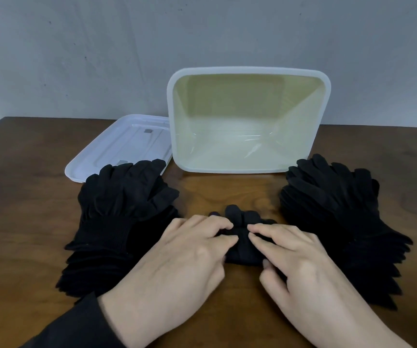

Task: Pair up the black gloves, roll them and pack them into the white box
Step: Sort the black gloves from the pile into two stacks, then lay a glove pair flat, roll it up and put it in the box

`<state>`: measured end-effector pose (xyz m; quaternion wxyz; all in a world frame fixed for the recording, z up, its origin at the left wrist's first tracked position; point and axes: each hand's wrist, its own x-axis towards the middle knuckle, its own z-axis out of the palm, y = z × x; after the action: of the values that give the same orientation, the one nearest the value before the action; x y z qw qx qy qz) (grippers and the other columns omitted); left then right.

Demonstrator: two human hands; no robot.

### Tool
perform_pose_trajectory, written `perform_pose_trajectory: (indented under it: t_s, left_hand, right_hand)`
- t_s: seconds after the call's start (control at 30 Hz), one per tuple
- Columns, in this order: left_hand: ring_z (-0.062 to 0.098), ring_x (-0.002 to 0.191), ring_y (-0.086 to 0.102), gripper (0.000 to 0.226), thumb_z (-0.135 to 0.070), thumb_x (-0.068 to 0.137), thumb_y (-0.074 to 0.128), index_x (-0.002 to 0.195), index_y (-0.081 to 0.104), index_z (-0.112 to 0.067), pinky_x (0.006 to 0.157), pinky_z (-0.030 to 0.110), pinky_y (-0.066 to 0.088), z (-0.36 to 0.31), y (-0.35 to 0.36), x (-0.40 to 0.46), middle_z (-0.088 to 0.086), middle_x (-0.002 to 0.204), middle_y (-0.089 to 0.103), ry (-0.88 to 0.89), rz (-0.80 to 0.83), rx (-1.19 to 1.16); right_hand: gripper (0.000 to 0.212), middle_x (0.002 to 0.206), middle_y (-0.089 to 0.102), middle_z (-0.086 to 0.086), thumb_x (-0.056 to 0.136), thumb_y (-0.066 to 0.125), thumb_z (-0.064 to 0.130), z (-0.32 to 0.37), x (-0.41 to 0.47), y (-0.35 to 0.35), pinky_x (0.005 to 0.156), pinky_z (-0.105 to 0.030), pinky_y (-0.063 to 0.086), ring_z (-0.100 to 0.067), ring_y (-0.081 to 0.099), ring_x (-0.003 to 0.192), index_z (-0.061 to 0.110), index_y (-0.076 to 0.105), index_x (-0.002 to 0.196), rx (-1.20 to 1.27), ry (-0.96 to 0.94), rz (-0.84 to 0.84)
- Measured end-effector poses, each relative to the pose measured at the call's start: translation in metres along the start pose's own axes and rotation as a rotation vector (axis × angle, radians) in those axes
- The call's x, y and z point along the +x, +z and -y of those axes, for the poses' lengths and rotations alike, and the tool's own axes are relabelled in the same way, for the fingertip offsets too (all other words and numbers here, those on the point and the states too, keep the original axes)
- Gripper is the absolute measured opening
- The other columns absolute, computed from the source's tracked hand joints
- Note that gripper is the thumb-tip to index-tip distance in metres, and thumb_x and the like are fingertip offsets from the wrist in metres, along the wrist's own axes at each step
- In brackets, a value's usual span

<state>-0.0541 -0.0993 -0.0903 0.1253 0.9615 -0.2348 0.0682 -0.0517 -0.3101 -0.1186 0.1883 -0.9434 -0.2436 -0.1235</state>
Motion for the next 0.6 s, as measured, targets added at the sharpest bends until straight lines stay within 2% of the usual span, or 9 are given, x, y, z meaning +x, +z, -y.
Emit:
perform_pose_trajectory:
  t_s: [0.07,0.1,0.2,0.27,0.33,0.4,0.53,0.6]
  left_hand:
    - [0.007,0.119,0.055,0.049,-0.049,0.089,0.041,0.127,0.065,-0.028,0.096,0.034,0.051,0.001,0.003,-0.001,-0.014,0.131,0.058,-0.013,0.056,0.021]
    - [0.007,0.118,0.056,0.051,-0.052,0.087,0.044,0.128,0.064,-0.027,0.096,0.033,0.051,0.002,0.005,-0.001,-0.014,0.131,0.059,-0.016,0.065,0.025]
    - [0.005,0.114,0.058,0.046,-0.049,0.086,0.053,0.125,0.065,-0.029,0.093,0.031,0.052,0.002,0.006,0.002,-0.017,0.126,0.062,-0.034,0.055,0.004]
    - [-0.001,0.116,0.053,0.041,-0.050,0.092,0.046,0.127,0.060,-0.035,0.099,0.029,0.046,0.001,0.003,0.001,-0.022,0.125,0.060,-0.059,0.052,-0.036]
    - [-0.005,0.117,0.046,0.036,-0.051,0.097,0.044,0.131,0.052,-0.041,0.104,0.027,0.037,0.000,-0.002,-0.001,-0.027,0.123,0.057,-0.082,0.038,-0.117]
    - [-0.006,0.115,0.042,0.035,-0.053,0.098,0.043,0.133,0.047,-0.046,0.105,0.021,0.030,-0.001,-0.005,-0.003,-0.028,0.118,0.056,-0.091,-0.013,-0.201]
    - [-0.004,0.109,0.044,0.038,-0.055,0.096,0.044,0.133,0.036,-0.053,0.094,0.013,0.035,-0.002,-0.007,-0.004,-0.024,0.113,0.057,-0.186,-0.101,-0.269]
    - [-0.005,0.111,0.044,0.035,-0.050,0.096,0.049,0.130,0.040,-0.049,0.096,0.015,0.036,-0.002,-0.001,-0.001,-0.025,0.117,0.053,-0.144,-0.132,-0.197]
  right_hand:
    - [0.049,0.134,0.058,0.015,0.084,0.055,0.038,0.001,0.000,-0.001,0.102,-0.034,0.047,-0.002,0.051,0.125,0.021,0.066,0.129,-0.015,-0.004,0.044]
    - [0.050,0.134,0.057,0.016,0.084,0.058,0.040,0.001,0.000,0.000,0.101,-0.036,0.048,-0.002,0.051,0.125,0.022,0.065,0.130,-0.018,-0.002,0.041]
    - [0.046,0.128,0.060,0.019,0.082,0.075,0.030,-0.001,0.002,0.001,0.099,-0.036,0.050,0.001,0.053,0.120,0.029,0.063,0.127,0.028,0.026,0.007]
    - [0.039,0.118,0.060,0.026,0.086,0.070,0.034,0.002,0.001,-0.002,0.094,-0.026,0.047,0.008,0.051,0.114,0.037,0.060,0.123,0.084,0.047,0.006]
    - [0.029,0.105,0.058,0.031,0.091,0.058,0.044,0.004,-0.001,-0.007,0.081,-0.014,0.041,0.009,0.047,0.109,0.048,0.054,0.120,0.171,0.103,0.013]
    - [0.033,0.112,0.057,0.031,0.089,0.055,0.050,0.005,-0.002,-0.011,0.075,-0.011,0.040,0.009,0.049,0.103,0.056,0.047,0.120,0.277,0.158,0.035]
    - [0.035,0.114,0.061,0.028,0.087,0.056,0.052,0.007,0.002,-0.012,0.069,-0.011,0.039,0.017,0.053,0.077,0.062,0.042,0.118,0.388,0.234,0.037]
    - [0.035,0.117,0.057,0.030,0.087,0.056,0.051,0.006,0.005,-0.008,0.078,-0.012,0.041,0.017,0.053,0.088,0.057,0.045,0.120,0.327,0.207,0.012]
